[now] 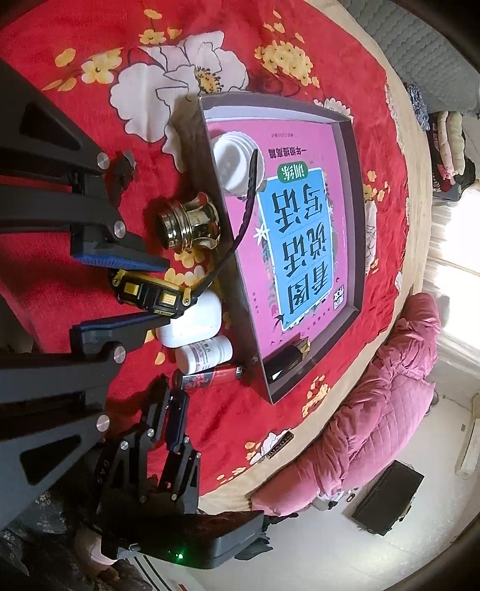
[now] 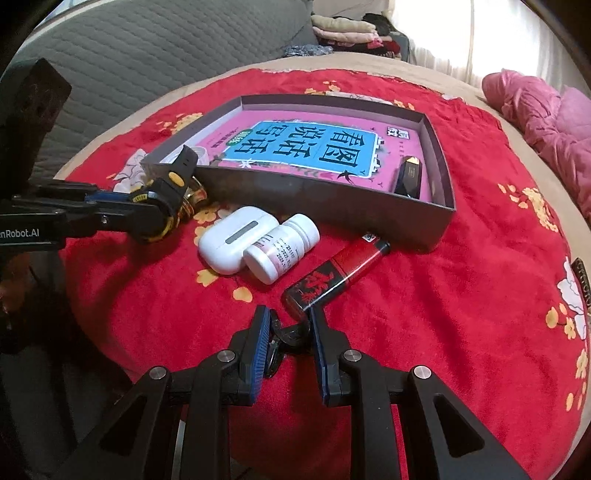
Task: Organize rigid objects
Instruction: 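Close the left gripper on the watch while the right gripper grasps the black clip, then lift the watch with the left gripper while the right gripper carries the clip over the box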
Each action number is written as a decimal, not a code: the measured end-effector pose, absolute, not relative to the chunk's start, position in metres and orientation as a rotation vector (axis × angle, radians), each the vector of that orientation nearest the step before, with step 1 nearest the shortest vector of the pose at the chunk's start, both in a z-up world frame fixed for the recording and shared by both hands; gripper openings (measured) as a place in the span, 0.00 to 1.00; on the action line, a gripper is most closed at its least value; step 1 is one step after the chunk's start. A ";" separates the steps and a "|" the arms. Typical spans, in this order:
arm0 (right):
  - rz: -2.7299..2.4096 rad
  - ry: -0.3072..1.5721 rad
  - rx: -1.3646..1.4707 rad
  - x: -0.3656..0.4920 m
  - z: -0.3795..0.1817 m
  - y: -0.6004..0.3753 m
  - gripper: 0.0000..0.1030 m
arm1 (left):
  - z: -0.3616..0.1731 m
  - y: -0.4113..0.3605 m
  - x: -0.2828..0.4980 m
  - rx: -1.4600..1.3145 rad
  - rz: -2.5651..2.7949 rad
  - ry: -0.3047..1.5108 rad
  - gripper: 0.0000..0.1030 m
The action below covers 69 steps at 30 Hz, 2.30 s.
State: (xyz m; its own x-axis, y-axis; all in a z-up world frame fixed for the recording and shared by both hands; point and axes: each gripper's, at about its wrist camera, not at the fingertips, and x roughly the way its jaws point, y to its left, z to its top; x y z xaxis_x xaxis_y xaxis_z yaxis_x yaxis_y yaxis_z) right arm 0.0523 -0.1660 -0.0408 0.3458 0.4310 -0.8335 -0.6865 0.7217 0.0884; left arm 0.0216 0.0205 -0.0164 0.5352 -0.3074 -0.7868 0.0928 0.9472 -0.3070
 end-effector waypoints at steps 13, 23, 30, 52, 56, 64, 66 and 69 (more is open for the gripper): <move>0.735 1.000 -0.299 0.054 -0.047 -0.168 0.23 | -0.012 0.025 0.020 -0.244 -0.235 0.969 0.22; 0.742 0.941 -0.242 0.054 -0.030 -0.174 0.23 | -0.006 0.020 0.018 -0.215 -0.243 0.944 0.13; 0.731 0.952 -0.151 0.062 -0.027 -0.184 0.23 | -0.015 0.018 0.020 -0.208 -0.252 0.974 0.09; 0.733 0.903 -0.091 0.062 -0.016 -0.184 0.23 | -0.026 -0.009 0.030 -0.084 -0.215 1.007 0.47; 0.724 0.895 -0.084 0.064 -0.015 -0.183 0.23 | -0.033 -0.012 0.036 -0.046 -0.172 1.020 0.34; 0.702 0.885 -0.028 0.070 -0.012 -0.188 0.23 | -0.042 -0.012 0.040 -0.029 -0.169 1.031 0.31; 0.695 0.883 -0.013 0.072 -0.011 -0.190 0.23 | -0.040 -0.011 0.039 -0.038 -0.182 1.021 0.28; 0.684 0.875 0.001 0.072 -0.007 -0.191 0.23 | -0.031 -0.008 0.036 -0.055 -0.204 0.985 0.22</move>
State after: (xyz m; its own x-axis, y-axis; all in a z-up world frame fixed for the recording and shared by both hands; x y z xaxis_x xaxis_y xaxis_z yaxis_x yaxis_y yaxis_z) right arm 0.0718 -0.1908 -0.0074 0.4438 0.5521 -0.7058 -0.5515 0.7891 0.2705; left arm 0.0359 -0.0081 -0.0305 0.5358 -0.1958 -0.8214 0.1460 0.9796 -0.1382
